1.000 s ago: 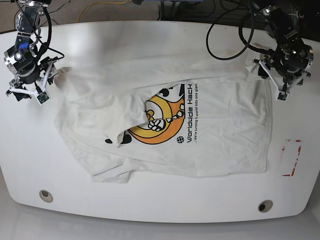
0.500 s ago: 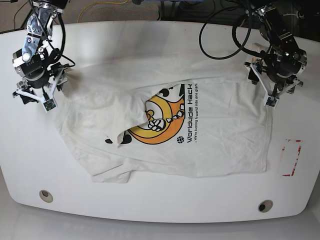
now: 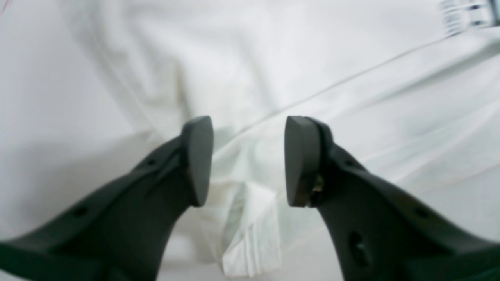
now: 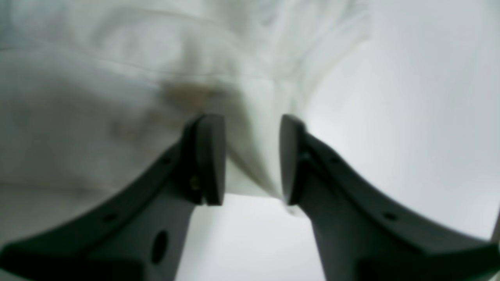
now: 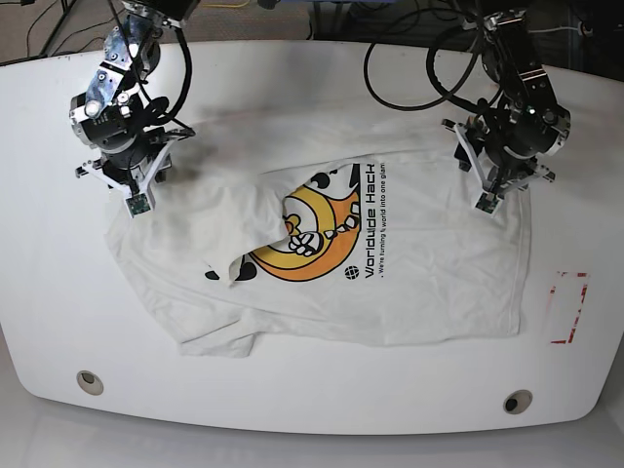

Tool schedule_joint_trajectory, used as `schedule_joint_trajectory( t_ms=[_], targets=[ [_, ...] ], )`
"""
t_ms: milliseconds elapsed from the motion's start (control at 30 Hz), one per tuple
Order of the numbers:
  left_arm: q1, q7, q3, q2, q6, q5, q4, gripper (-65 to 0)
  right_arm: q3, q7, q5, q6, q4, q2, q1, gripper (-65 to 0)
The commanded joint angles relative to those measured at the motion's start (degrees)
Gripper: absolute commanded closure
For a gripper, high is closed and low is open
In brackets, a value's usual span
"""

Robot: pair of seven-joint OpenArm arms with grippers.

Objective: Layout the t-shirt on the table in an organized manner, then fold the t-shirt properly
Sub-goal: 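Drag the shoulder edge with both grippers, spreading them apart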

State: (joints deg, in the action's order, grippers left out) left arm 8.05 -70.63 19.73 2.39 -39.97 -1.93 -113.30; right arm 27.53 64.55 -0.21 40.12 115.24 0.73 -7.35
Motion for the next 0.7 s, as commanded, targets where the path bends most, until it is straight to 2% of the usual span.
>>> schedule_joint_trajectory(
  t_ms=[0,100,233,667],
  targets=[
    [0.61,0.7,-0.08,-0.24,-0.03,0.48,-0.68,-21.2,0.21,-1.21,0.08,-0.12,-0.12,-0.69,0.89,-12.0],
    [0.87,0.7,-0.17,-0.24,-0.03,0.57,-0.42,-18.1,0.21,-1.57,0.08,-0.12,-2.05,-0.86,1.24,-8.9],
    [0.87,0.7,0.19,-0.5,-0.03,0.57,1.6,-17.5,0.21,-4.99,-0.36,-0.12,-6.01,-0.51,1.33,-8.7],
    [1.57,1.4,0.1,-7.98,-0.03,0.48,9.34,-17.6,0.73,-14.31,-0.01,-0.12,-20.69,9.42,1.33,-8.7]
  ],
)
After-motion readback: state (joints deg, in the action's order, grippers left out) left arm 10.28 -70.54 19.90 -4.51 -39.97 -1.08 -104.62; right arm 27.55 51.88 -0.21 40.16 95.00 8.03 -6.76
